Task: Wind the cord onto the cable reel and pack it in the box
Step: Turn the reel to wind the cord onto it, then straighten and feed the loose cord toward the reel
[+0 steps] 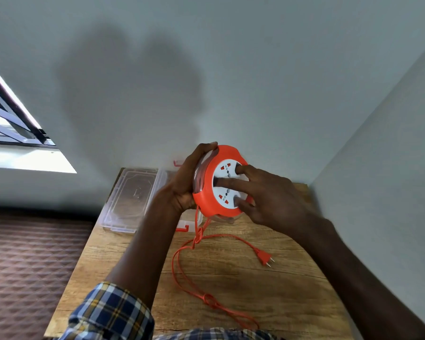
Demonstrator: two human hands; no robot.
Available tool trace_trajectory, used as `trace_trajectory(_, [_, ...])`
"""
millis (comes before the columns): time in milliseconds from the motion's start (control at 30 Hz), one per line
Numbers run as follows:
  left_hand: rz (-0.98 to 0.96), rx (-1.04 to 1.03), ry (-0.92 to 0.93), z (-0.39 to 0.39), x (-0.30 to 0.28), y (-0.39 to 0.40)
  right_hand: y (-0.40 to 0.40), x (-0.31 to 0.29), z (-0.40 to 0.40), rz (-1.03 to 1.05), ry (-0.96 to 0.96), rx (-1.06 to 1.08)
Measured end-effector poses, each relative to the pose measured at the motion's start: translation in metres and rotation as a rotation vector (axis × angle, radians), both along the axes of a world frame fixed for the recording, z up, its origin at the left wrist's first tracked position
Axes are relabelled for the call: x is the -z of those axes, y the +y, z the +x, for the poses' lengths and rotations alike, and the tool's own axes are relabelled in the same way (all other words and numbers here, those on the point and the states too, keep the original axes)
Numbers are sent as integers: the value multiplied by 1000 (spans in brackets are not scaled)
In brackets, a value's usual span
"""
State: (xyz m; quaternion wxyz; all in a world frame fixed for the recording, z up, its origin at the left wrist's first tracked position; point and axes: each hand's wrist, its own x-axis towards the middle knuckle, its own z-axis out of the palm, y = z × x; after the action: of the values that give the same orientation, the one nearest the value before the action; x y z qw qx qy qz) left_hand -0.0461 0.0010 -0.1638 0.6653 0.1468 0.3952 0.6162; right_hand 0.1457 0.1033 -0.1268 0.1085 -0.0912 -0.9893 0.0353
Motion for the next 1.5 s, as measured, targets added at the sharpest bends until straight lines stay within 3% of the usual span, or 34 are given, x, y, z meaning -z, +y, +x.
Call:
trace_trajectory(267, [0,-51,54,-2,1,1,-12,5,-10,-51,162,128])
trace_trajectory(400, [58,-103,-20,0,2,1,-5,11,-10,-101,168,131])
trace_trajectory(467, [113,-160,-67,2,0,5,-6,13,-10,-393,322,150])
trace_trajectory(533, [171,-238,-127,5,-5,9,-10,13,-14,-756,633,256])
trace_trajectory(633, [211,-387,-224,7,-11,16,-12,17,-21,-1022,864,535])
trace_trajectory(767, [152,-629,-269,8,-9,24,-28,33,-29,-1428,673,698])
trace_trajectory(933, [166,-847,-260,6,2,26,-54,61,-33,-1690,359,656])
trace_trajectory(1100, [191,-966,-252,1,7,19,-45,67,-27,-1626,378,607])
trace_trajectory(1333, [176,-1005,-253,0,7,18,-24,69,-21,-1176,511,593])
trace_trajectory(1433, [162,-969,-240,5,9,17,-10,67,-13,-811,243,513])
trace_trajectory(1500, [163,-959,-234,7,11,18,-5,65,-10,-678,79,450])
